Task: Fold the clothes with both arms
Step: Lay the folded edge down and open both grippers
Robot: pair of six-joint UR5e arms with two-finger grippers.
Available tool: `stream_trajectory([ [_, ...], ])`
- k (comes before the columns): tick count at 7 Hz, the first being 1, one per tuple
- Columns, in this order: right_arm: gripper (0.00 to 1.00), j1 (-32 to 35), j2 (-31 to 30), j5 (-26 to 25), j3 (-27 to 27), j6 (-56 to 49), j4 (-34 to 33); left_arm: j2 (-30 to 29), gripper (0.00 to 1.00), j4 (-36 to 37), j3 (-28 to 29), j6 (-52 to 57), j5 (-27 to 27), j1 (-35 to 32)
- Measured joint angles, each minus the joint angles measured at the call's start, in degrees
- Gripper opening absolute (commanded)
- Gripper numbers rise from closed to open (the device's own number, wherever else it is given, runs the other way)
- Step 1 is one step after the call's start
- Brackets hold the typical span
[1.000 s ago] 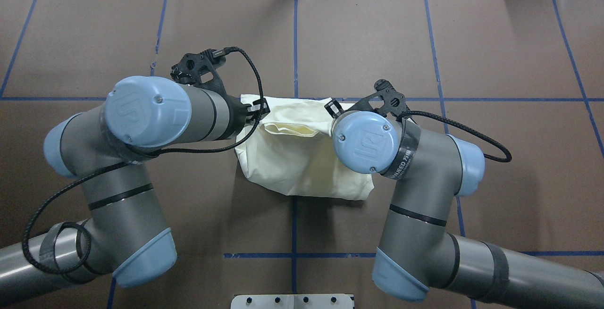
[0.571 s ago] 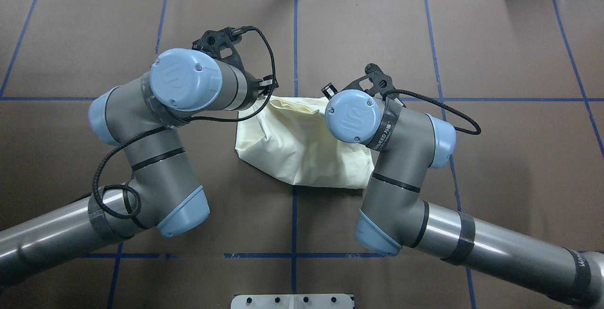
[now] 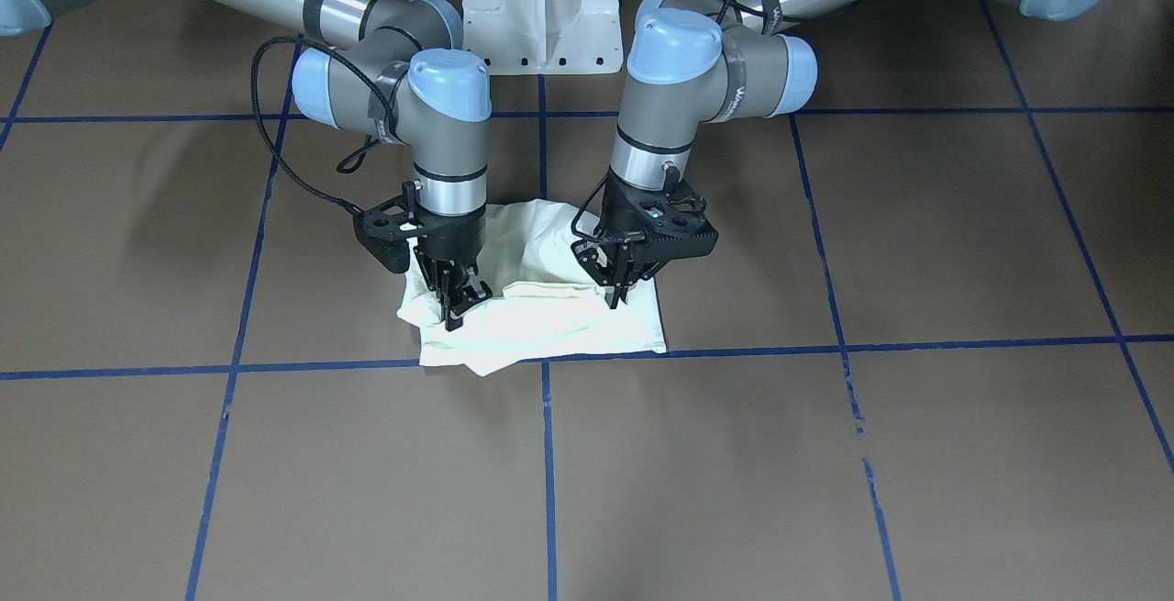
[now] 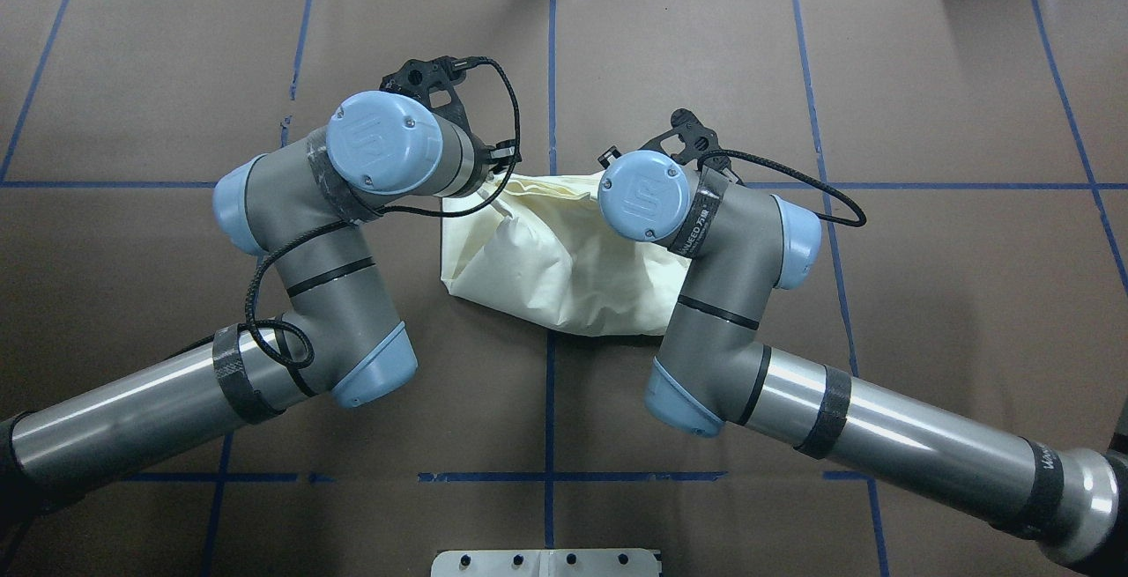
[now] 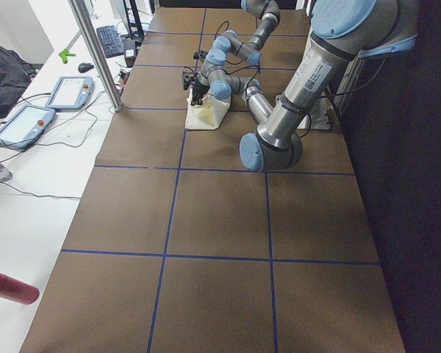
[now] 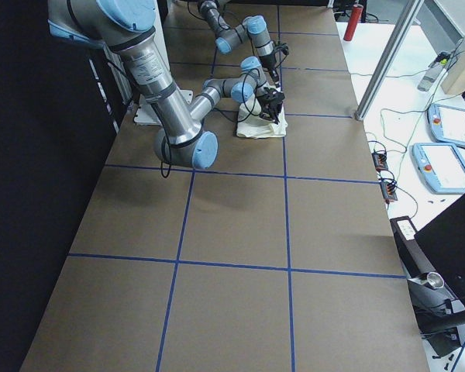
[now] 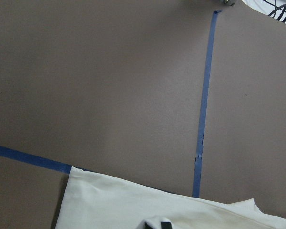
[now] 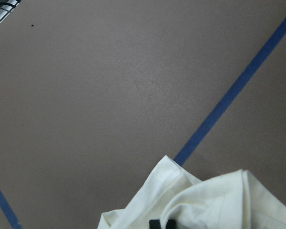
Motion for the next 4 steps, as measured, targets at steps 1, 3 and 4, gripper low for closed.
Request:
stream_trajectory([
  [1,0.06,0.1,0.0,0.1,-0.4,-0.6,0.2,0.0,0.0,-0.2,0.5,0.2,0.0,0.0],
  [3,1.0,0.3,0.0,0.1,-0.9,-2.5,0.3,0.0,0.99,-0.7,0.8,0.4,-0.1,0.0],
  [4,1.0,0.3,0.1,0.1,-1.0,-5.1,0.3,0.2,1.0,-1.0,0.6,1.7,-0.1,0.0],
])
